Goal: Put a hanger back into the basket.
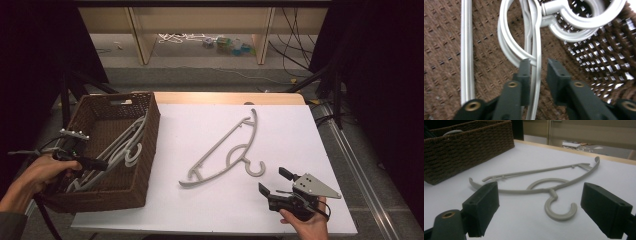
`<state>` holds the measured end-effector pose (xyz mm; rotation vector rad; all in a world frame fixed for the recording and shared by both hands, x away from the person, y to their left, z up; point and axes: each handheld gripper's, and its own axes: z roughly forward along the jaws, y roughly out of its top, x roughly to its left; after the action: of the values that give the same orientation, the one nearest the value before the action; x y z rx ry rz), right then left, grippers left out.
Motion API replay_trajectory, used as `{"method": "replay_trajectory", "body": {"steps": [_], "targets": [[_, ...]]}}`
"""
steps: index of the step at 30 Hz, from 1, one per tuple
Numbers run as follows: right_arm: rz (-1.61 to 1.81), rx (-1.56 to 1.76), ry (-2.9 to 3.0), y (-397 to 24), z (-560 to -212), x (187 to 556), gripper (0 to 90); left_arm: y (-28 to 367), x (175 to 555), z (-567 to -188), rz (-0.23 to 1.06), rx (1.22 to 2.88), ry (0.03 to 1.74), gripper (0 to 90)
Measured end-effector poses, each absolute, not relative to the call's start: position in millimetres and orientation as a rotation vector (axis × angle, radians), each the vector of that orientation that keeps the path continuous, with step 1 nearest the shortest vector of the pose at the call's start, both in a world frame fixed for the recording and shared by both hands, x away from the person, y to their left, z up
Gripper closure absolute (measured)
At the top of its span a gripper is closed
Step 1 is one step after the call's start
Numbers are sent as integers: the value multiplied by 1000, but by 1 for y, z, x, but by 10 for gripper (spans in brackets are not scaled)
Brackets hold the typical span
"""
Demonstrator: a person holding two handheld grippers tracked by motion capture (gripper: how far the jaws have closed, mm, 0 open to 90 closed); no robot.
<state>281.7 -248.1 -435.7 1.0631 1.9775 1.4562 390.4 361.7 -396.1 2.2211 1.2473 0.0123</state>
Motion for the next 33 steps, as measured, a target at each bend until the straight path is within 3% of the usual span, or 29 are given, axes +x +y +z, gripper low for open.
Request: {"method": "replay_trajectory", "body": {"steps": [13, 20, 33], "targets": [[1461, 1057, 1967, -248, -437, 282, 160, 341, 377, -369, 232, 2038, 1253, 398], [1467, 1054, 1969, -248, -436, 282, 160, 322, 367, -349, 394, 1928, 1220, 328], [1442, 1053, 1969, -249, -435, 281, 159, 272, 346, -335, 420, 1770, 1094, 227]]}}
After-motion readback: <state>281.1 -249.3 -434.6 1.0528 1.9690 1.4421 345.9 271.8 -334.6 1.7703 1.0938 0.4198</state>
